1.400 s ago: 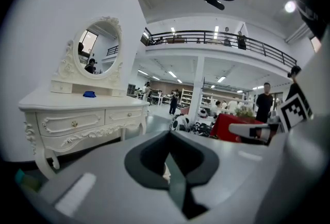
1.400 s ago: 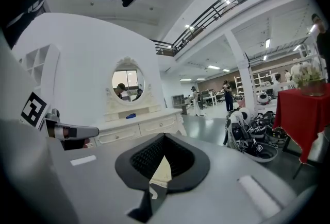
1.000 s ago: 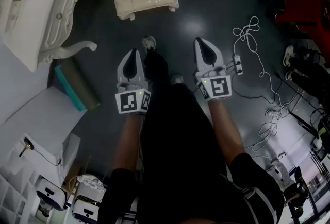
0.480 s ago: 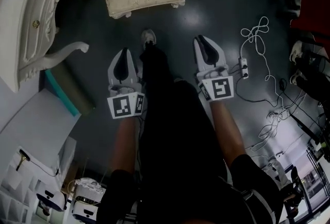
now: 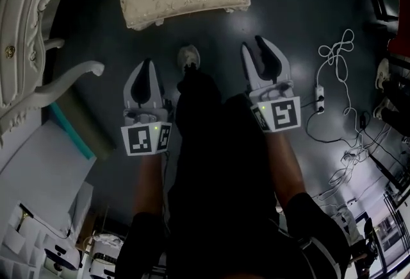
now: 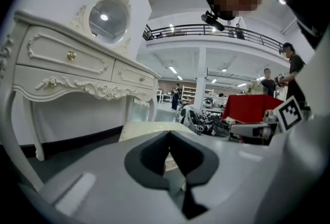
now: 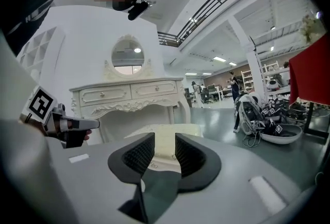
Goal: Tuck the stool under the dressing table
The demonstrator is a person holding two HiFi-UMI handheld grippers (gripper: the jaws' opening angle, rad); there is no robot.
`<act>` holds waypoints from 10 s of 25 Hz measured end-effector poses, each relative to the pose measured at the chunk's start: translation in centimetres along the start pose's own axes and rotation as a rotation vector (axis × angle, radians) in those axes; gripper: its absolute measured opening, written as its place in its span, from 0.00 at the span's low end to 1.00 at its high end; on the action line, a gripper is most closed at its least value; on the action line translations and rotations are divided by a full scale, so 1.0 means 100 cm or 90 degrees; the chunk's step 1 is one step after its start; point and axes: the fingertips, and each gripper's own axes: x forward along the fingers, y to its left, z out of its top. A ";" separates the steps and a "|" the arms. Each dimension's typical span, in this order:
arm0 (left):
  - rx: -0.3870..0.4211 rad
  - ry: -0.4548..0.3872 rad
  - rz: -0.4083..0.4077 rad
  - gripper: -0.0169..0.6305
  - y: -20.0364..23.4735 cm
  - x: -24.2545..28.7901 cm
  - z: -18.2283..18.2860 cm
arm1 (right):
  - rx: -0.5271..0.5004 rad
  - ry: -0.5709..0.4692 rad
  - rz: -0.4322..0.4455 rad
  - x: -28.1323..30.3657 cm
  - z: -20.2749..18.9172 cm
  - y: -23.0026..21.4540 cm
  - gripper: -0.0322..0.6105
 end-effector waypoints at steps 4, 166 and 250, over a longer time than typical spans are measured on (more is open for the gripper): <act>0.007 -0.012 -0.020 0.04 0.007 0.019 -0.047 | -0.036 0.000 0.008 0.019 -0.053 -0.006 0.28; 0.073 -0.029 0.329 0.43 0.151 0.187 -0.059 | -0.167 -0.050 0.168 0.306 -0.028 -0.119 0.44; 0.047 -0.141 0.562 0.44 0.434 0.209 -0.124 | -0.224 -0.183 0.370 0.629 -0.075 0.091 0.45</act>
